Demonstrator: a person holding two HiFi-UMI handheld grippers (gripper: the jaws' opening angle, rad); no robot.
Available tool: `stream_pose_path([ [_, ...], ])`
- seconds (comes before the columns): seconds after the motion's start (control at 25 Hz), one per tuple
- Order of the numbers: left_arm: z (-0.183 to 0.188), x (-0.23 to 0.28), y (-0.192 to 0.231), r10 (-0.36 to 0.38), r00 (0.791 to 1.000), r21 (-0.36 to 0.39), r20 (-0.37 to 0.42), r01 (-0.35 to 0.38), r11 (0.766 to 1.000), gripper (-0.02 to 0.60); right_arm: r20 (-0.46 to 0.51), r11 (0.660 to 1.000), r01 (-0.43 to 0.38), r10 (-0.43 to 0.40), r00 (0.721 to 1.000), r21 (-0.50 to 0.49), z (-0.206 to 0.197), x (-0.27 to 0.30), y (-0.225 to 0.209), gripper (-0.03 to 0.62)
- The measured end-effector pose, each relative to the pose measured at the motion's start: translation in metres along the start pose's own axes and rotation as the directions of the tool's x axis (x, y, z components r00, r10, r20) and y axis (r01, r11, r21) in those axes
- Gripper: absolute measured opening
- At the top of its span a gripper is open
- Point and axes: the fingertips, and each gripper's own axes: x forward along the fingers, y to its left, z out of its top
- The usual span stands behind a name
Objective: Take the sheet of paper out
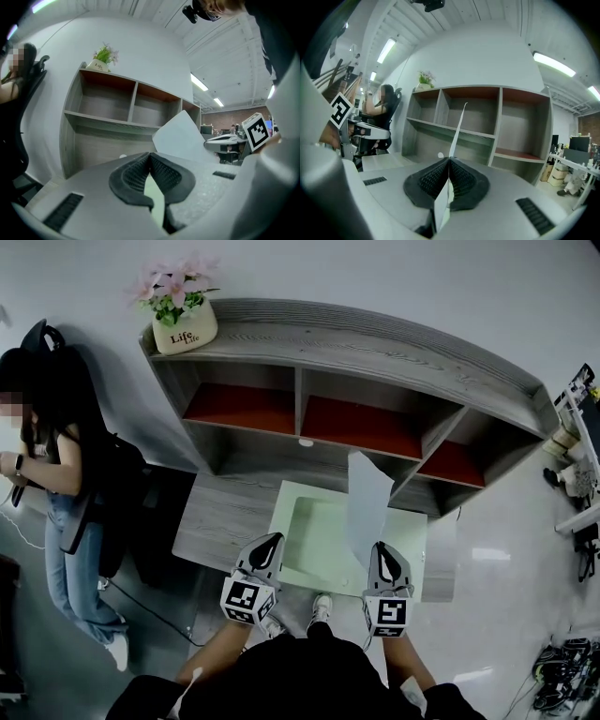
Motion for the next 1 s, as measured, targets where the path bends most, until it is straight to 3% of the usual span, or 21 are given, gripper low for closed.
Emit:
stream_pose_path([
  [1.0,0.009,-0.001,0.002,0.005,1.000,0.049,0.017,-0.005,0.999,0.008,0.172,0.999,-0.011,0.019,0.985,-0.047,0.051,-0.006,0.019,0.023],
])
